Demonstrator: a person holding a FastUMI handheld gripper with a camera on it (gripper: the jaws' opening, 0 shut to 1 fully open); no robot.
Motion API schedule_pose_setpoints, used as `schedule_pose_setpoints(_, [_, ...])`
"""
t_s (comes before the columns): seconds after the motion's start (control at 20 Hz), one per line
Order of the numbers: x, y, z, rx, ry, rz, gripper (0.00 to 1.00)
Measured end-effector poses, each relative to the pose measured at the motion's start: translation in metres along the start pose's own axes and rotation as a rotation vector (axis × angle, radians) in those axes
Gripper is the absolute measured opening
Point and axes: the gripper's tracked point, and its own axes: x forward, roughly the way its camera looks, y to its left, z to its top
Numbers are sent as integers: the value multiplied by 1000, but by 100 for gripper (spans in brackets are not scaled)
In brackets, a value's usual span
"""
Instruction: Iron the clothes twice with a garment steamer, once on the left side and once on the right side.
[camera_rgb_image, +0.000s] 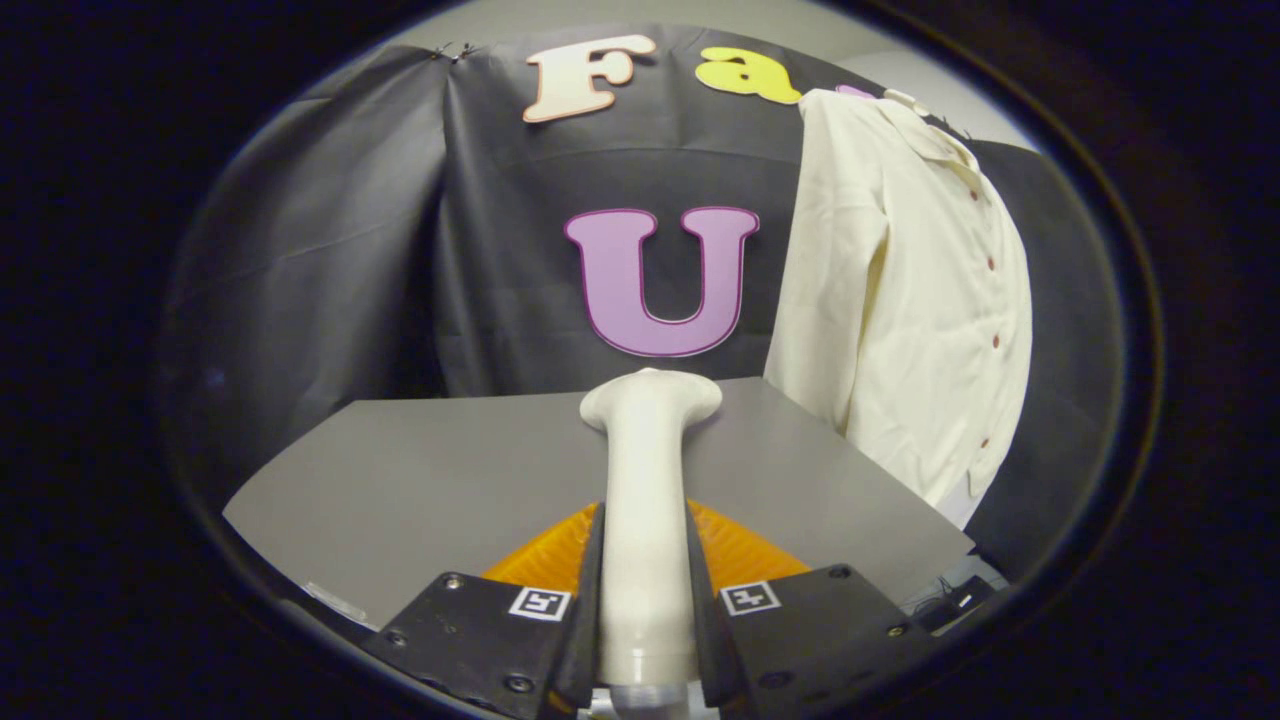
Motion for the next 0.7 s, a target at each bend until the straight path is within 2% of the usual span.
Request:
schedule_pose_setpoints(0.2, [-5,0,6,25,-61,20,38])
schedule_pose_setpoints(0.35, [-12,-6,10,41,-98,3,38])
schedule_pose_setpoints(0.55, [-35,-18,22,71,-166,-9,37])
schedule_pose_setpoints(0.7, [-56,-21,30,58,-204,13,37])
